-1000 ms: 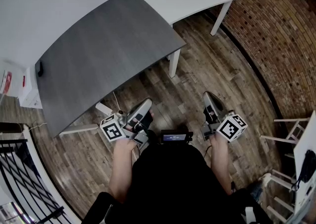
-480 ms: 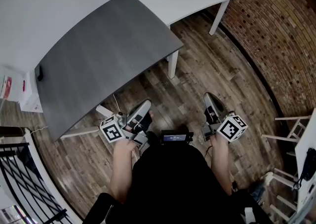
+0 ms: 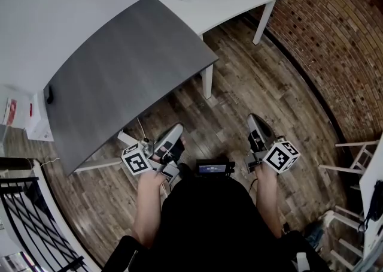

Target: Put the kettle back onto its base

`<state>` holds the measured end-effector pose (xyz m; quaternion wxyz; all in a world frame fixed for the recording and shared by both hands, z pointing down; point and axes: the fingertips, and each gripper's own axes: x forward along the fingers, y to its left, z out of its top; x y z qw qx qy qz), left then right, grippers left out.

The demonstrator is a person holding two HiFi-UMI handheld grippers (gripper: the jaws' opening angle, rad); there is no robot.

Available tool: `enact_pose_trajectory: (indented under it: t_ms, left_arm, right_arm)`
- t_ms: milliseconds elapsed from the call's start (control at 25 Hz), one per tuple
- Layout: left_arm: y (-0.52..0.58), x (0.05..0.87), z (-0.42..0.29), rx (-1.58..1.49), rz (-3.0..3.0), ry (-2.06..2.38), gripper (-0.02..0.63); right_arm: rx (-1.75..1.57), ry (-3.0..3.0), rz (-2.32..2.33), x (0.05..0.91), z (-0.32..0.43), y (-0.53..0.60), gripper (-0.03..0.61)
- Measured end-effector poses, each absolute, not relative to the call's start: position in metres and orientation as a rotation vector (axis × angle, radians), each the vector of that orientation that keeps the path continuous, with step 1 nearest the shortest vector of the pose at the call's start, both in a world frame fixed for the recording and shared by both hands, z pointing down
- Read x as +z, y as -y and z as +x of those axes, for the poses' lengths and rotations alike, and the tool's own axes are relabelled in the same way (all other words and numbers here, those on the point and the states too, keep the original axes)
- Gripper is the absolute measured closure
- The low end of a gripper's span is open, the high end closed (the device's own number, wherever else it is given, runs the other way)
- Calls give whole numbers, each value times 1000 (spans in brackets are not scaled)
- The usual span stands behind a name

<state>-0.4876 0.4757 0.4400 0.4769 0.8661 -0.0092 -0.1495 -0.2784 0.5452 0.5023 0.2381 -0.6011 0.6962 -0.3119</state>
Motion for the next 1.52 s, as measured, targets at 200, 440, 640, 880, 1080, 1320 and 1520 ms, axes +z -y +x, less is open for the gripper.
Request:
enact_pose_trajectory:
  t_ms: [200, 440, 640, 880, 1080, 1320, 1520]
  left_arm:
    - [-479, 438, -469, -358, 2130, 21, 597]
    - [-490, 437, -445, -335, 2143, 32, 597]
    - [-495, 442, -437, -314, 2140, 46, 597]
    - [-488, 452, -428, -296, 2116, 40, 597]
    - [-460, 461, -403, -304, 2086, -27, 597]
    - [-412, 462, -362, -329, 2059, -123, 597]
    - [-362, 460, -350, -383, 2025, -150, 597]
  right_arm:
    - [-842, -1901, -1638, 502, -259, -548, 561]
    - [-835, -1886, -1625, 503, -229, -557, 561]
    - [-838, -1868, -1624, 509, -211, -560, 561]
    - [-857, -1836, -1653, 518, -200, -561, 561]
    - [-854, -1816, -1708, 519, -189, -546, 561]
    - [-842, -1814, -1790, 509, -163, -513, 561]
    - [-835, -1833, -1797, 494, -156, -465, 561]
